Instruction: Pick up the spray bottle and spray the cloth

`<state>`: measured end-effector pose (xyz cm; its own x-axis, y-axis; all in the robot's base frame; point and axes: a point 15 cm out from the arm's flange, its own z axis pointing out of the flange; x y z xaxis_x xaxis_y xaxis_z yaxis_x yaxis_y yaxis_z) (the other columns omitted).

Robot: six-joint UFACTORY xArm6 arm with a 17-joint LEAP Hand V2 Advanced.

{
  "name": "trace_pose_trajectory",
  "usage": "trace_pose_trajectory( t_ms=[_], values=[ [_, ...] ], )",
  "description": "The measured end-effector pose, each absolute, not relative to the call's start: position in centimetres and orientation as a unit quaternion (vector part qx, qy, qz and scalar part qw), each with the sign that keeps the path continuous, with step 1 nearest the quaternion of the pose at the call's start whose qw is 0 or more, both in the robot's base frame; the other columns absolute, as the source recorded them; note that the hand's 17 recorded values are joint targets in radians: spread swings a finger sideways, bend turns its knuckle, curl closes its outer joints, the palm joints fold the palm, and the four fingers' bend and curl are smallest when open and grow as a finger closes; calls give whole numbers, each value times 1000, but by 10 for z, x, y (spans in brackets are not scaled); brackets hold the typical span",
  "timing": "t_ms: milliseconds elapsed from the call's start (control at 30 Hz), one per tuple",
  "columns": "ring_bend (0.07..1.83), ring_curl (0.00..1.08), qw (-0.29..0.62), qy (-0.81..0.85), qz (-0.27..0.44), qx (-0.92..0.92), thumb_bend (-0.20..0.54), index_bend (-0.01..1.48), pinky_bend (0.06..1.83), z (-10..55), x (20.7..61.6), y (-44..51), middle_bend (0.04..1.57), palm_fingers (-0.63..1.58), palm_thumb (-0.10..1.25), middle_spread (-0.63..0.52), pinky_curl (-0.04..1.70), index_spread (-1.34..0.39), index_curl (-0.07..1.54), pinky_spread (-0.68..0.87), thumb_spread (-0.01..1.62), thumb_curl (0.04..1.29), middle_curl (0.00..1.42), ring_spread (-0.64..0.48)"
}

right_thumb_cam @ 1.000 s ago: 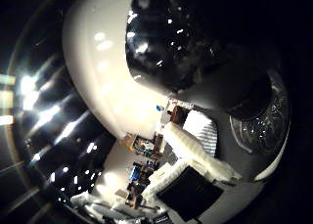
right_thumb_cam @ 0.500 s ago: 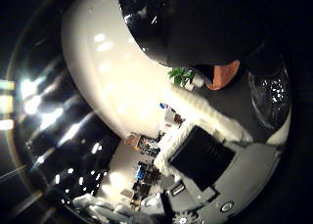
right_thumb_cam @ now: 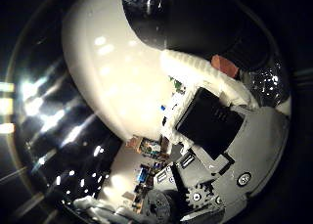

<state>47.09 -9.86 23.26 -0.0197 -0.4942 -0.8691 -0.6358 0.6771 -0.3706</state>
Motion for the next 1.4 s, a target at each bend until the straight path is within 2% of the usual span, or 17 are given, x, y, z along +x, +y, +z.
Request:
trace_pose_trajectory(
  t_ms=[267, 500, 900, 1400],
  values=[
    [1217, 503, 577, 712, 61, -396, -17, 911, 1116, 230, 470, -101, 1068, 1340, 853, -134, 466, -273, 705, -373, 1081, 396, 616, -177],
    [1325, 533, 584, 705, 64, -396, -12, 1046, 1242, 235, 471, -99, 1196, 1291, 905, -114, 560, -231, 702, -272, 1071, 441, 621, -171],
    [1426, 565, 601, 684, 93, -404, -11, 1142, 1306, 246, 469, -81, 1303, 1225, 1028, -89, 705, -205, 687, -193, 1007, 594, 609, -165],
    [1456, 565, 602, 662, 126, -427, -14, 1169, 1212, 279, 470, -70, 1344, 1203, 1001, -85, 880, -206, 680, -182, 964, 721, 587, -153]
  ],
)
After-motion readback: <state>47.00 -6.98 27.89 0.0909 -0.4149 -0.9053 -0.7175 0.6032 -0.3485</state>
